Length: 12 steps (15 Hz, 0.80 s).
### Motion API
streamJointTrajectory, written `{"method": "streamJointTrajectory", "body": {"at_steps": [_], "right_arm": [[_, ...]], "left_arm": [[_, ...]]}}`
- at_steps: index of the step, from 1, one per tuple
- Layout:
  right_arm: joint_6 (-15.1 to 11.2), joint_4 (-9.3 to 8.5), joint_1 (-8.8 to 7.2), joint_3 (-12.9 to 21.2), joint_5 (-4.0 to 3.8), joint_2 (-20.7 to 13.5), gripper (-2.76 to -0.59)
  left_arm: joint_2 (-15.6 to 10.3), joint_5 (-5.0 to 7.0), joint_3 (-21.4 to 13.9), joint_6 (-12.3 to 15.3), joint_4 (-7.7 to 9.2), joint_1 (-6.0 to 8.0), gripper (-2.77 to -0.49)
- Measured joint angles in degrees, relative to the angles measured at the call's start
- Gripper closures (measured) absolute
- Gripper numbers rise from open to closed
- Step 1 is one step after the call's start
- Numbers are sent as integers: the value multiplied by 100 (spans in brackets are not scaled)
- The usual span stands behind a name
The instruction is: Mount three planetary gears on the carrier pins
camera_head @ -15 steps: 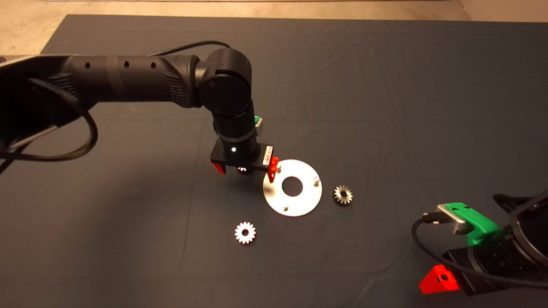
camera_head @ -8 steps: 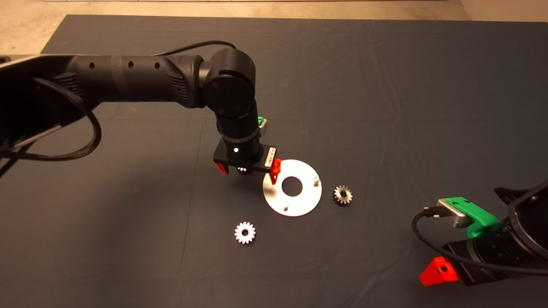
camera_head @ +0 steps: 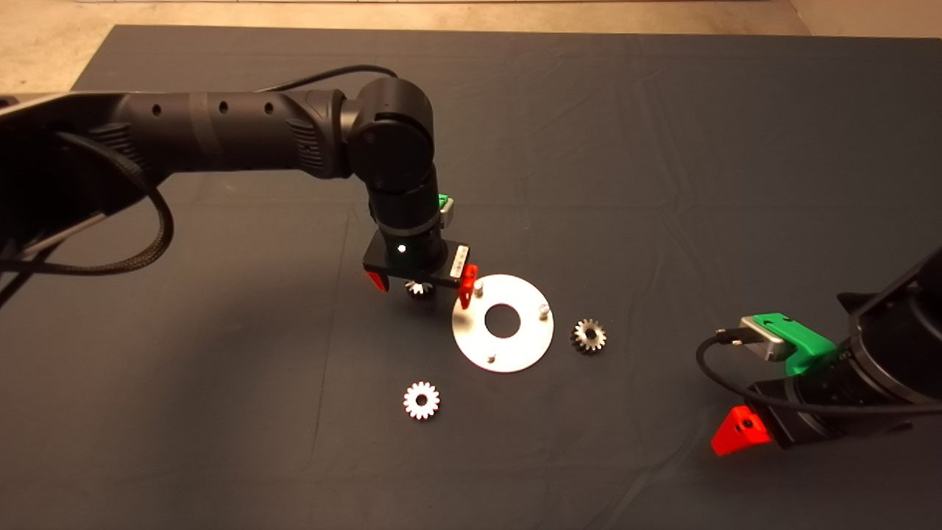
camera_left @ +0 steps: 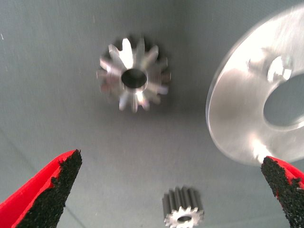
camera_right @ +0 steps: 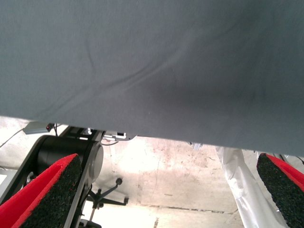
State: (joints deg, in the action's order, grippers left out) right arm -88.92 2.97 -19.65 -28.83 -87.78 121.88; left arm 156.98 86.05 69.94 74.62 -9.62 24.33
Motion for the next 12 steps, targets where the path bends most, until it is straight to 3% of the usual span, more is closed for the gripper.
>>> {"method": "streamJointTrajectory", "body": {"at_steps": [6, 12], "right_arm": [[262, 0, 0, -341, 2, 0, -276], [325, 0, 0, -400, 0, 4, -276]], "left_arm": [[177, -9, 280, -69, 0, -2, -275], [173, -6, 403, -263, 0, -5, -275]]}}
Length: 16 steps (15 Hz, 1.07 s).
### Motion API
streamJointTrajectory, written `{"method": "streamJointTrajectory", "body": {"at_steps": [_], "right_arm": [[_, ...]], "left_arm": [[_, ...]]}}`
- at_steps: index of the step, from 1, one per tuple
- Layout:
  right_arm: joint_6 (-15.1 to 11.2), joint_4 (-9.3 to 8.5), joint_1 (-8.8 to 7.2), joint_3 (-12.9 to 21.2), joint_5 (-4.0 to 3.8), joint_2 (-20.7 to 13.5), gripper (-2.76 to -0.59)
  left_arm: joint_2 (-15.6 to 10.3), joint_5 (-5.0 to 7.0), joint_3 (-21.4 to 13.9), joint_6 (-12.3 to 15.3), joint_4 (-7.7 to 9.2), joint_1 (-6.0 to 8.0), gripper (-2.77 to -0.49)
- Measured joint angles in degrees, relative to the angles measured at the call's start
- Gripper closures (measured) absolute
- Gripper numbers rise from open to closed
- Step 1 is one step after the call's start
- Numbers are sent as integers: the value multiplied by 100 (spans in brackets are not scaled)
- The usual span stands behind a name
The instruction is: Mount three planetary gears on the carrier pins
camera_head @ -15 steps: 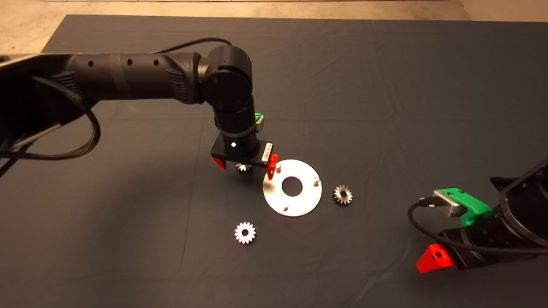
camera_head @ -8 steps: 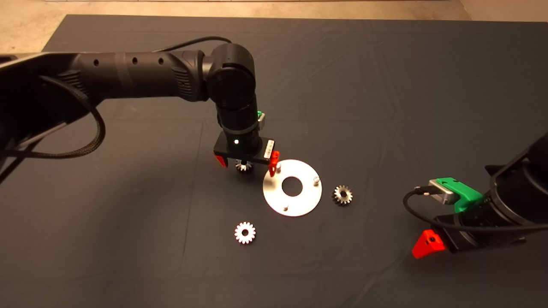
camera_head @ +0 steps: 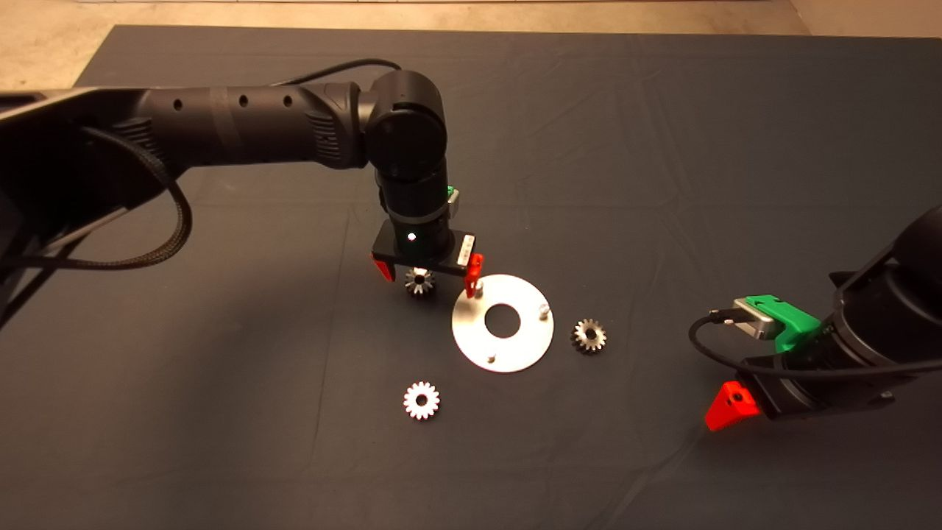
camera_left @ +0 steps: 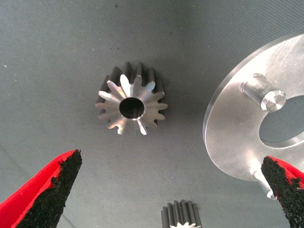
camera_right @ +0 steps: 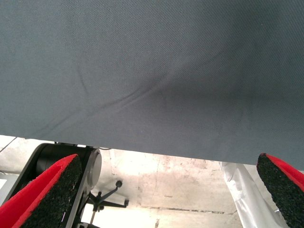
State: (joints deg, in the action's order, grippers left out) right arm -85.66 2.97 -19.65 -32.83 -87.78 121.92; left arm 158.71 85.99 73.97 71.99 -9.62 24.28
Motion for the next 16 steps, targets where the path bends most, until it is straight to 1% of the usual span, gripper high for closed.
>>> {"method": "streamJointTrajectory", "body": {"at_steps": [3, 4, 8, 11, 13, 16], "right_arm": [[13, 0, 0, -2, -2, 0, -276], [13, 0, 0, -2, 0, 2, -276], [16, 0, 0, -35, 2, 13, -276], [16, 0, 0, -35, 5, 13, -276], [17, 0, 0, -35, 6, 13, -276], [17, 0, -2, -35, 7, 13, -276]], "left_arm": [[0, -2, 151, -116, -5, -11, -275], [1, -2, 183, -204, -2, -38, -275], [2, -7, 212, -226, -5, -129, -275], [2, -9, 218, -374, -2, -304, -275], [2, -46, 246, -420, -5, -310, -275], [3, -113, 328, -650, -2, -312, -275]]}}
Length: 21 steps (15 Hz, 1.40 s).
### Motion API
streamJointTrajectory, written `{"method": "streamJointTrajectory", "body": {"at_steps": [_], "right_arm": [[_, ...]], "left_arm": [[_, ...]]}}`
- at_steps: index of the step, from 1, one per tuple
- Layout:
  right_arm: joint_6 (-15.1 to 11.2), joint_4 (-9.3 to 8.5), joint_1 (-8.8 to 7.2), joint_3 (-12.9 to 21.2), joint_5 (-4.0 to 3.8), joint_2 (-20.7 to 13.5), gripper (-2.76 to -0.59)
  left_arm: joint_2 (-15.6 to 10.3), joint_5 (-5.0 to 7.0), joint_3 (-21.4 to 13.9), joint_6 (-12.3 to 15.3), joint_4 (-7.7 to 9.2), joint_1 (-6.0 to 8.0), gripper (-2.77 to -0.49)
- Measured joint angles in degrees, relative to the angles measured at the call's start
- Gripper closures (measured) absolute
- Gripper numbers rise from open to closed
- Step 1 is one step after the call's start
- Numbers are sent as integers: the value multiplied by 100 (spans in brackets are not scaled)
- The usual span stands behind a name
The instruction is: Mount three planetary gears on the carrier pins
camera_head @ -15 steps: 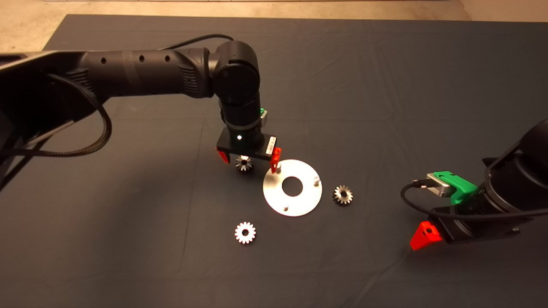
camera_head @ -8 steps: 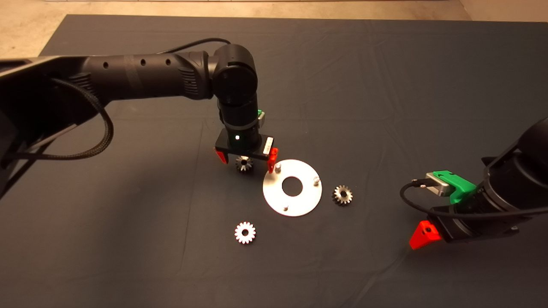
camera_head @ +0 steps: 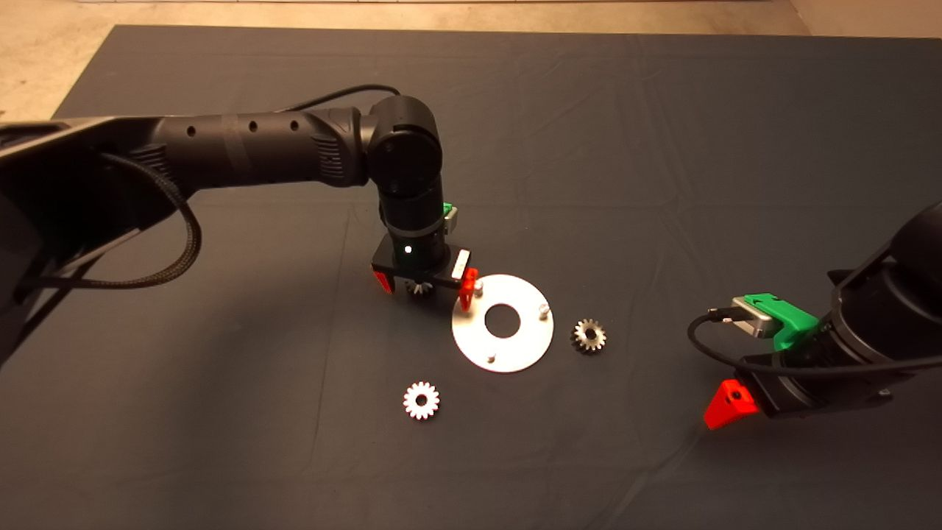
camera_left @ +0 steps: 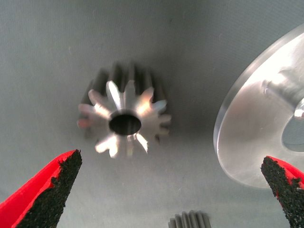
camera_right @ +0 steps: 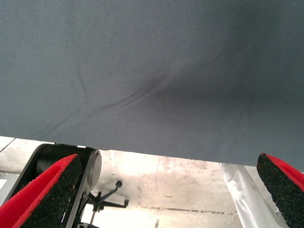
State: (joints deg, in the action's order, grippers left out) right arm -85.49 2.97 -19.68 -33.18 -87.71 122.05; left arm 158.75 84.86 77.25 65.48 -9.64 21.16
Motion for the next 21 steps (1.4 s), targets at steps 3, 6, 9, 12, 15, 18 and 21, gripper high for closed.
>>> {"method": "streamJointTrajectory", "body": {"at_steps": [3, 6, 9, 12, 15, 18, 21], "right_arm": [[0, -2, 1, 2, -2, 0, -276], [0, -2, 0, 2, -3, 0, -276], [0, 0, 2, 9, -2, 0, -276], [0, -2, 2, 13, -2, -2, -276], [0, 0, 2, 13, -2, 0, -276], [0, 0, 0, 13, -2, 0, -276], [0, 0, 2, 13, -2, 0, -276]], "left_arm": [[-1, -2, 139, -52, -2, 0, -275], [16, -74, 233, -220, -5, 0, -275], [13, -93, 321, -336, -2, 0, -275], [13, -93, 439, -428, -2, 0, -275], [13, -95, 478, -501, -2, 0, -275], [13, -94, 505, -601, -2, 0, -275], [13, -112, 560, -717, 0, -2, -275]]}}
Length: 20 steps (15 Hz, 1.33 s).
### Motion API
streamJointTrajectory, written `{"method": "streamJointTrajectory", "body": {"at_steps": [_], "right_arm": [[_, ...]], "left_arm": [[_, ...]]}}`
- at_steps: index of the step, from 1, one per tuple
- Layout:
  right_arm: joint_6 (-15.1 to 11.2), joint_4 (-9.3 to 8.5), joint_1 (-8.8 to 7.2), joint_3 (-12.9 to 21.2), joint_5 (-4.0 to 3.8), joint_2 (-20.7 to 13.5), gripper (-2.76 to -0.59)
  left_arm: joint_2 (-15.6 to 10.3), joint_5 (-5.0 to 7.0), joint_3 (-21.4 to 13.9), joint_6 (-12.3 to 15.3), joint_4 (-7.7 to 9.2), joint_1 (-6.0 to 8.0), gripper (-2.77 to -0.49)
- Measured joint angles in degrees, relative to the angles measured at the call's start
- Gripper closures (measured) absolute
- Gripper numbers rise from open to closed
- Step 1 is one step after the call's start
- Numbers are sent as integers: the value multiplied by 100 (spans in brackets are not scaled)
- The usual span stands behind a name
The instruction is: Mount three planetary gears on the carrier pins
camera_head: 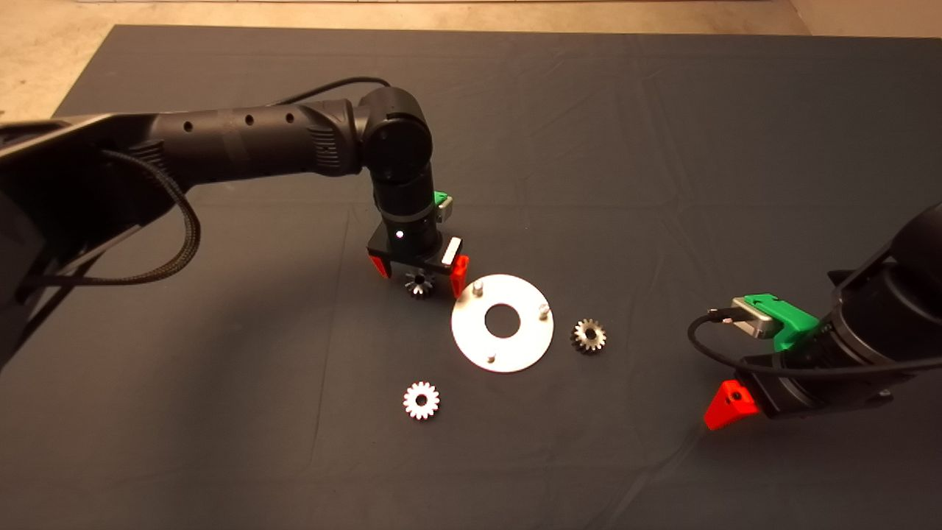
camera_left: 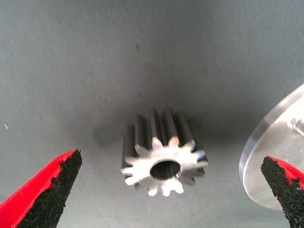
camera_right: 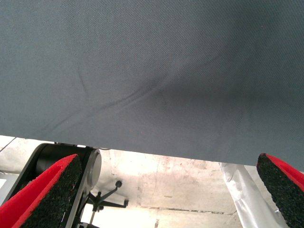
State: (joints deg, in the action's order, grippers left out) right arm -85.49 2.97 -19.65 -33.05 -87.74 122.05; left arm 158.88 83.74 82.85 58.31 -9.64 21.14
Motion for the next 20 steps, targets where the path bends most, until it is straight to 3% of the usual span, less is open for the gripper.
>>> {"method": "streamJointTrajectory", "body": {"at_steps": [5, 10, 15, 20], "right_arm": [[0, 0, 0, 0, 0, -3, -276], [0, -1, 0, 0, 0, -4, -276], [0, 0, 0, 0, 0, -4, -276], [0, 0, 0, 0, 0, -6, -276]], "left_arm": [[0, -15, 80, -183, -2, 0, -267], [0, -17, 80, -192, 0, -2, -266], [-2, -15, 83, -203, -2, -4, -239], [-2, -15, 83, -205, -2, -17, -237]]}}
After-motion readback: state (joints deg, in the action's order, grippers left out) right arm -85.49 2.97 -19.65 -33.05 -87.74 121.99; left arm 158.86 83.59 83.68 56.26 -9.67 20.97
